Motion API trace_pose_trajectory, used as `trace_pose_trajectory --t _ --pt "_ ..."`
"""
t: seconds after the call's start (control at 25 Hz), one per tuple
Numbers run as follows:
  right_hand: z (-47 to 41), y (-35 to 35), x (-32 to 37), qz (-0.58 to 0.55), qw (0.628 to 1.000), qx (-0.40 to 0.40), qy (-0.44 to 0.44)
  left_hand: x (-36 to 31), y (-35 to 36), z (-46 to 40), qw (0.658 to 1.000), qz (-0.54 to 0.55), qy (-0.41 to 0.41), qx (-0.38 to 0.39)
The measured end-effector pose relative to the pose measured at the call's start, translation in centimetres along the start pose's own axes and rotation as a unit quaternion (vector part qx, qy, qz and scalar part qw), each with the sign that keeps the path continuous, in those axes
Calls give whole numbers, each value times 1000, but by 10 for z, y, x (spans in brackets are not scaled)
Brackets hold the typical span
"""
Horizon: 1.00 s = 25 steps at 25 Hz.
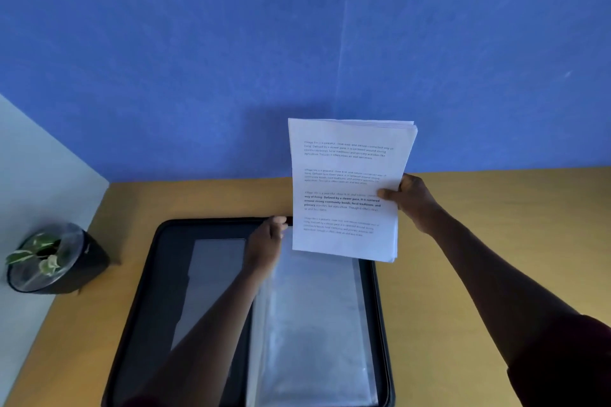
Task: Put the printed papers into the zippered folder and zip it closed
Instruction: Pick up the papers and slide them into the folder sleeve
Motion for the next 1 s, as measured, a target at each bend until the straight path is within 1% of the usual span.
trace_pose_trajectory --t 0.04,0.08,0.16,0.24,0.32,0.44,0.52,0.68,0.8,1.0 --pt "-5 -2 1 2 1000 -11 0 2 -4 -1 994 -99 25 -25" --pt "-9 -4 2 0 1000 -21 -3 2 -2 -1 981 -183 51 -27" --pt "-18 -4 6 -9 999 -41 -8 0 7 1 944 -313 102 -10" --pt "-23 -2 9 -20 998 -60 -9 4 13 4 909 -398 127 -2" --pt "-27 2 11 -32 997 -76 -11 9 17 3 888 -444 121 8" --pt "-33 8 11 -51 994 -100 -10 8 18 -3 871 -472 136 7" --pt "-37 14 11 -71 991 -110 -7 3 18 -5 868 -474 149 3" --pt "-46 34 13 -104 989 -106 -11 0 19 -11 887 -434 156 14" --pt "-52 49 14 -122 986 -109 -13 -6 19 -13 905 -390 170 7" --pt "-61 72 8 -138 984 -114 -7 -23 26 -15 897 -398 193 12"
Point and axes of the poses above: each hand's wrist, its own z-axis away from the middle knuckle, its own y-axis out of the palm, x = y × z, the point moved 9 cm from there along -z, towards the middle knuckle, and after that the axes turned 5 degrees about -y, right-handed, at the moved point
